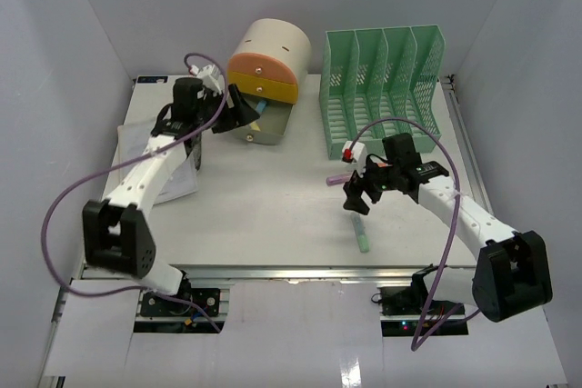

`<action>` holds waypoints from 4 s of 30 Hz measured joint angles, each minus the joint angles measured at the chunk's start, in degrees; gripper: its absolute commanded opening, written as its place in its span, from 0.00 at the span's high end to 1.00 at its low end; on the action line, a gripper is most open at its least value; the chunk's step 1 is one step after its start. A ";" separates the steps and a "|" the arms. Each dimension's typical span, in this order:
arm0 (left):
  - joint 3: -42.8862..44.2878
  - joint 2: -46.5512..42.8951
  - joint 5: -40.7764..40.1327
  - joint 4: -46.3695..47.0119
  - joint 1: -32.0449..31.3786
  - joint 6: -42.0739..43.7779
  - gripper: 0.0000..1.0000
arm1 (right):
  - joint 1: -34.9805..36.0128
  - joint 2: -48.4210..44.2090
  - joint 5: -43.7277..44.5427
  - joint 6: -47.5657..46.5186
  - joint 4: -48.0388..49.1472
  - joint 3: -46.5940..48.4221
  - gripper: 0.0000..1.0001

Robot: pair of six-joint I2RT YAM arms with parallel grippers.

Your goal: Organize the desk

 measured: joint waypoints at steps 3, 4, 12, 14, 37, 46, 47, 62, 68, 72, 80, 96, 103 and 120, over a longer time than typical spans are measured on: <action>-11.04 -12.05 0.06 4.79 0.21 4.56 0.11 | 2.27 -0.21 6.38 0.92 -2.10 -1.05 0.12; -13.91 -15.09 -0.04 7.45 0.27 5.72 0.11 | 2.55 -0.20 8.44 1.22 -2.55 -1.56 0.12; -34.28 -34.29 -0.06 16.22 0.36 10.68 0.11 | 6.70 4.51 17.96 3.47 -6.71 -3.43 0.15; -35.40 -35.39 -0.13 16.19 0.36 11.45 0.11 | 8.22 6.72 18.97 4.15 -7.45 -3.40 0.20; -36.20 -44.45 -1.50 14.27 0.38 14.69 0.11 | 13.77 16.23 27.52 1.72 -10.89 3.33 0.77; -36.25 -44.87 -1.81 13.79 0.38 15.42 0.10 | 13.95 23.34 16.53 -10.54 -16.43 35.32 0.91; -36.27 -45.02 -1.84 13.78 0.38 15.54 0.10 | 14.06 24.72 15.21 -11.38 -15.28 38.97 0.90; -37.14 -47.61 -3.64 13.60 0.38 17.70 0.10 | 19.07 52.77 13.49 -4.93 6.61 69.94 0.67; -37.14 -46.63 -4.10 13.44 0.38 18.27 0.02 | 20.00 59.33 19.14 -1.46 14.97 71.40 0.23; -37.57 -45.74 -2.58 14.38 0.38 18.10 0.02 | 19.64 60.06 20.36 0.75 16.44 70.64 0.15; -38.05 -36.60 11.80 16.23 0.43 17.40 0.02 | 11.19 46.24 -0.16 3.50 10.29 59.82 0.16; -27.20 -6.57 19.40 25.22 -24.76 24.55 0.04 | -27.37 6.26 -34.99 -7.96 -5.60 8.47 0.18; -10.28 13.11 13.48 23.65 -30.38 33.26 0.07 | -34.29 6.20 -38.90 -7.93 -5.92 7.75 0.17; 10.09 35.66 3.26 19.06 -34.86 44.54 0.13 | -34.29 -1.90 -34.59 -7.17 -2.79 6.41 0.18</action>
